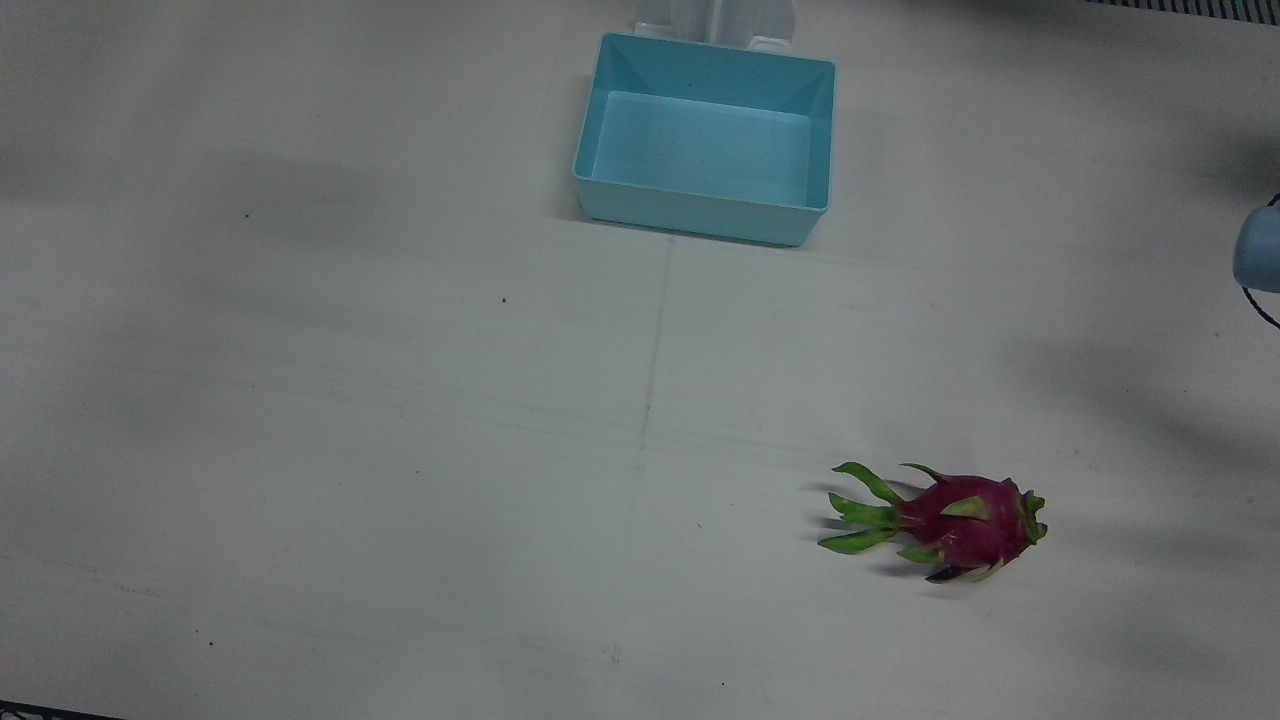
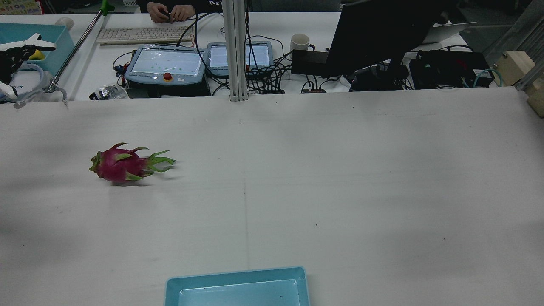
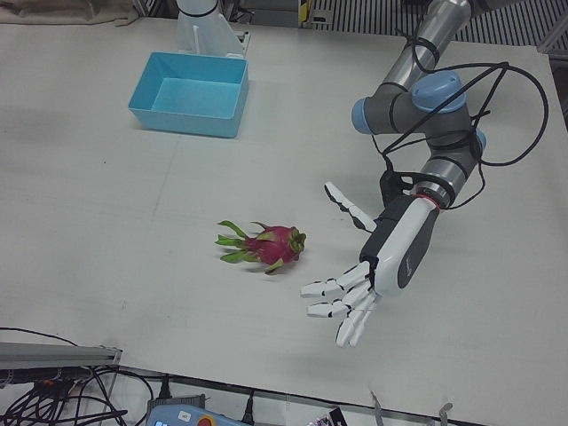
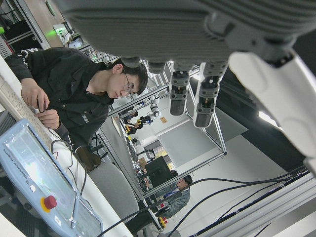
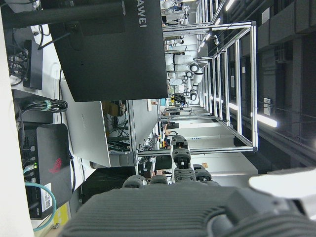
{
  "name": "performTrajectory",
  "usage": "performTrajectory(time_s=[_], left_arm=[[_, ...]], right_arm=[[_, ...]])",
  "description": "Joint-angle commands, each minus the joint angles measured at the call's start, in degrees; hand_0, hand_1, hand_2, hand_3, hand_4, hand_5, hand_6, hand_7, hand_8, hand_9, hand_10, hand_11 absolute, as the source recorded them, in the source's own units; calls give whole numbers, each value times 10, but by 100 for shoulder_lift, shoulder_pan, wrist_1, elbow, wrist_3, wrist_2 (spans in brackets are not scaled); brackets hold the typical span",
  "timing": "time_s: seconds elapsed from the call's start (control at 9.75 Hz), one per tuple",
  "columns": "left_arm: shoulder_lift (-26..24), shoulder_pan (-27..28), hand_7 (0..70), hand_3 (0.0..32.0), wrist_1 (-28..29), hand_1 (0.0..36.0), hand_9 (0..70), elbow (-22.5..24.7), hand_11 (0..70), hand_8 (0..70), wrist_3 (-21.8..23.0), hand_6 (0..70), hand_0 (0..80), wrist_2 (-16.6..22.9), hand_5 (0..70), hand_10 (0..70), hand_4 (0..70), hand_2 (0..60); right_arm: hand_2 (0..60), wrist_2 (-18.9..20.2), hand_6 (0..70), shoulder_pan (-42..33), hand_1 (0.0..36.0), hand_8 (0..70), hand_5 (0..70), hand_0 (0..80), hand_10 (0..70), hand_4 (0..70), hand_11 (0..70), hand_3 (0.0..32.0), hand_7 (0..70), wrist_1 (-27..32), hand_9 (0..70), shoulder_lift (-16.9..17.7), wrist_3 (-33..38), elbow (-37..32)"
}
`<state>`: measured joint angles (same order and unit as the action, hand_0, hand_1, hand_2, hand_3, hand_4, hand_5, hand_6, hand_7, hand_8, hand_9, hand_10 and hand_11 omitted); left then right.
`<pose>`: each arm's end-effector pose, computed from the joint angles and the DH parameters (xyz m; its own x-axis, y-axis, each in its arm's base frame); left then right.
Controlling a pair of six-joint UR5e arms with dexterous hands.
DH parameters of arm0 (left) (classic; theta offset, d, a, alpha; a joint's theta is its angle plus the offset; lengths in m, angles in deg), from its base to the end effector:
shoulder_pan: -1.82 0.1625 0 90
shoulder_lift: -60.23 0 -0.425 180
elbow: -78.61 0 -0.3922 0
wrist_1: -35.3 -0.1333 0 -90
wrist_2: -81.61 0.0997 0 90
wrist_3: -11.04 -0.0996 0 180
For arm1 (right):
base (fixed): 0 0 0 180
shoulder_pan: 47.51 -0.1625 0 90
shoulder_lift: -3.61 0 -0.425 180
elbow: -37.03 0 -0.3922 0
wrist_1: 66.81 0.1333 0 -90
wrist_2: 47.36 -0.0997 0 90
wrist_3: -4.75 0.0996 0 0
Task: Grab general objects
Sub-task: 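Move the left hand toward the pink dragon fruit on the table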
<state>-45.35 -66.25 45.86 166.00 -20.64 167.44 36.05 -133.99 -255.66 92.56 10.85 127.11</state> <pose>0.1039 -0.6343 0.5356 -0.8868 -0.0699 -0.4568 0.3721 0.4783 -0.7955 0.1147 -0.4925 0.6918 -0.9937 -0.0665 -0.0900 0.0979 -0.1277 -0.9870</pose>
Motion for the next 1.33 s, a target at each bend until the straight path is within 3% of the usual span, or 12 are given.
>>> performTrajectory(time_s=[0.0, 0.21, 0.41, 0.51, 0.72, 0.82, 0.92, 1.13, 1.23], left_arm=[[3, -241, 241, 0, -926, 182, 34, 912, 0, 15, -869, 125, 553, 74, 148, 0, 183, 0], [12, -548, 216, 0, -1100, 169, 29, 1166, 0, 11, -1225, 105, 539, 520, 126, 0, 162, 0], [152, -498, 158, 0, -1266, 154, 17, 1157, 0, 2, -2417, 63, 525, 855, 97, 0, 120, 0], [170, -445, 118, 0, -1328, 161, 9, 1166, 0, 0, -2935, 36, 525, 1100, 73, 0, 74, 0], [214, -182, 51, 0, -1443, 205, 0, 1192, 0, 0, -3693, 0, 533, 1191, 19, 0, 0, 18], [231, 2, 18, 0, -1504, 232, 0, 1192, 0, 0, -4018, 0, 533, 1191, 0, 0, 0, 85], [231, 204, 0, 22, -1626, 236, 0, 1192, 0, 0, -4352, 0, 526, 1191, 0, 0, 0, 112], [231, 644, 0, 124, -1873, 248, 0, 1201, 0, 0, -5109, 0, 534, 1121, 0, 0, 0, 119], [231, 654, 0, 152, -1926, 259, 0, 1201, 0, 0, -5286, 0, 539, 1120, 0, 0, 0, 132]], right_arm=[[0, 0, 0, 0, 0, 0, 0, 0, 0, 0, 0, 0, 0, -2, 0, 0, -4, 9], [0, 0, 0, 0, 0, 0, 0, 0, 0, 0, 0, 0, 0, -2, 0, 0, -4, 9], [0, 0, 0, 0, 0, 0, 0, 0, 0, 0, 0, 0, 0, -2, 0, 0, -4, 9], [0, 0, 0, 0, 0, 0, 0, 0, 0, 0, 0, 0, 0, -2, 0, 0, -4, 9], [0, 0, 0, 0, 0, 0, 0, 0, 0, 0, 0, 0, 0, -2, 0, 0, -4, 9], [0, 0, 0, 0, 0, 0, 0, 0, 0, 0, 0, 0, 0, 6, 0, 0, 5, 9], [0, 0, 0, 0, 0, 0, 0, 0, 0, 0, 0, 0, 0, -2, 0, 0, 5, 9], [0, 0, 0, 0, 0, 0, 0, 0, 0, 0, 0, 0, 0, 6, 0, 0, 14, 0], [0, 0, 0, 0, 0, 0, 0, 0, 0, 0, 0, 0, 0, 6, 0, 0, 14, 0]])
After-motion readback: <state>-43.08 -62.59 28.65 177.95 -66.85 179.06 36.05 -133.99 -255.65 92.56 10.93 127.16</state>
